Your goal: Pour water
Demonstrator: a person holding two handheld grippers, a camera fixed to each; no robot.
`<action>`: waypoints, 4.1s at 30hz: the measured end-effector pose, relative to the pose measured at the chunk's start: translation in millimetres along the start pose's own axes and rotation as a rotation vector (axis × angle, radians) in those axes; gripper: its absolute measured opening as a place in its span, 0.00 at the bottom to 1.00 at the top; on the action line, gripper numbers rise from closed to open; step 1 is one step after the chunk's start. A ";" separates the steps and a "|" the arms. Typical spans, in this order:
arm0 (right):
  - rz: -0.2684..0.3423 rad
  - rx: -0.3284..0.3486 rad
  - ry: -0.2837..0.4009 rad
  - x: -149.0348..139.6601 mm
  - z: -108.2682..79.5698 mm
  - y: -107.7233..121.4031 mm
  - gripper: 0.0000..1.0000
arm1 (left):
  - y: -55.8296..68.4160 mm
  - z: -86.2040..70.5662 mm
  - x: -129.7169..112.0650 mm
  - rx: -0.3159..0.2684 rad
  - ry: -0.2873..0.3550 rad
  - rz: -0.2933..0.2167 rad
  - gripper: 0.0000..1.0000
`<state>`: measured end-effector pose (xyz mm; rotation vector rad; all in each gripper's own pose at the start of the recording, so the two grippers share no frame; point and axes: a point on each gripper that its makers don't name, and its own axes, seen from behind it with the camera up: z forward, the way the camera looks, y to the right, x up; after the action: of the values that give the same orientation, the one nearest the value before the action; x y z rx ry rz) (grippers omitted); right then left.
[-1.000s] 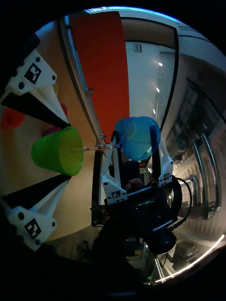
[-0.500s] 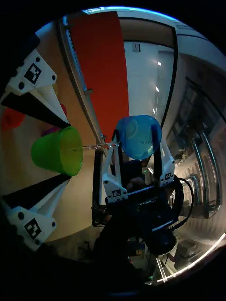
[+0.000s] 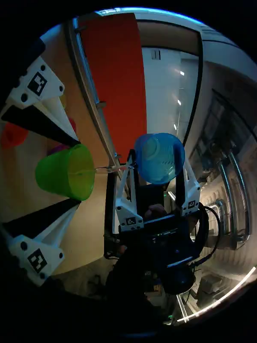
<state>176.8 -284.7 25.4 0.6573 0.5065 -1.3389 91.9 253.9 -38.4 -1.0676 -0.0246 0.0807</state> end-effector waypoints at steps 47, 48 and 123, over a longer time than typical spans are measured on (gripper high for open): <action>-0.199 -0.034 -0.006 2.7 4.0 11.7 0.89 | 0.1 0.1 2.3 0.004 0.005 0.004 0.88; -0.203 -0.035 -0.006 2.8 4.0 12.2 0.89 | 0.1 0.1 2.4 0.005 0.004 0.004 0.88; 1.172 0.272 -0.135 -59.9 -42.6 -117.7 0.89 | 0.0 4.1 -33.1 -0.015 -0.155 0.005 0.88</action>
<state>52.2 -224.1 18.5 0.8743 -0.2021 -0.3213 58.6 254.9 -35.7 -1.0747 -0.1625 0.1677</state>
